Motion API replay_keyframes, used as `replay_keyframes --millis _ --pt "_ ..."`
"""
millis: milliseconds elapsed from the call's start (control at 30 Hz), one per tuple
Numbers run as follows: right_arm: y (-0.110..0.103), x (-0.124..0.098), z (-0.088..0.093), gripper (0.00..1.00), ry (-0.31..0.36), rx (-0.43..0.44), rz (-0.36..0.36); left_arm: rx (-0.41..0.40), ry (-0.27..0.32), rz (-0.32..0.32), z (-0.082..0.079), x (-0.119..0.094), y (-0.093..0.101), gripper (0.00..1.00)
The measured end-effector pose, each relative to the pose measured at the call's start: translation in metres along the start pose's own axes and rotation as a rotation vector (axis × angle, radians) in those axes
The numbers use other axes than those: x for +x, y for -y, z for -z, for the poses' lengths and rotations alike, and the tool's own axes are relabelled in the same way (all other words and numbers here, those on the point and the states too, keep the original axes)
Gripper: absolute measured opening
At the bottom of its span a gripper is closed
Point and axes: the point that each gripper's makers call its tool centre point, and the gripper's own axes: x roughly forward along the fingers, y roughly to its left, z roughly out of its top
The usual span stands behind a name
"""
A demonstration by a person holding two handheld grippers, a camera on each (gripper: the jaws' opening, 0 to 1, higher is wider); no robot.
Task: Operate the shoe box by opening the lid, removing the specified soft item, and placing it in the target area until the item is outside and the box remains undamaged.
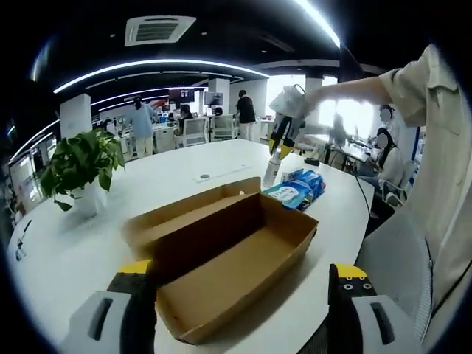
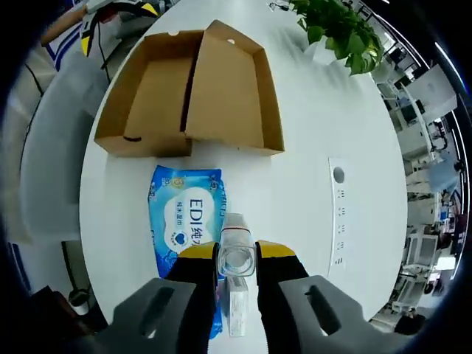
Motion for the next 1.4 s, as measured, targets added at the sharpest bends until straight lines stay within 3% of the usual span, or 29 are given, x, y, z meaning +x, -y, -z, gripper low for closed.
replay_keyframes --millis 400,1133,1400 --pt "0.004 0.022 0.009 0.17 -0.078 -0.018 -0.019 -0.030 -0.015 -0.019 0.011 -0.004 -0.002 0.97" --pt "0.003 0.035 0.006 0.17 -0.116 -0.050 -0.110 -0.075 -0.031 -0.045 0.023 -0.003 -0.011 0.91" --pt "0.010 0.038 0.006 0.18 -0.120 -0.077 -0.077 -0.084 -0.042 -0.060 0.026 -0.004 -0.016 0.88"
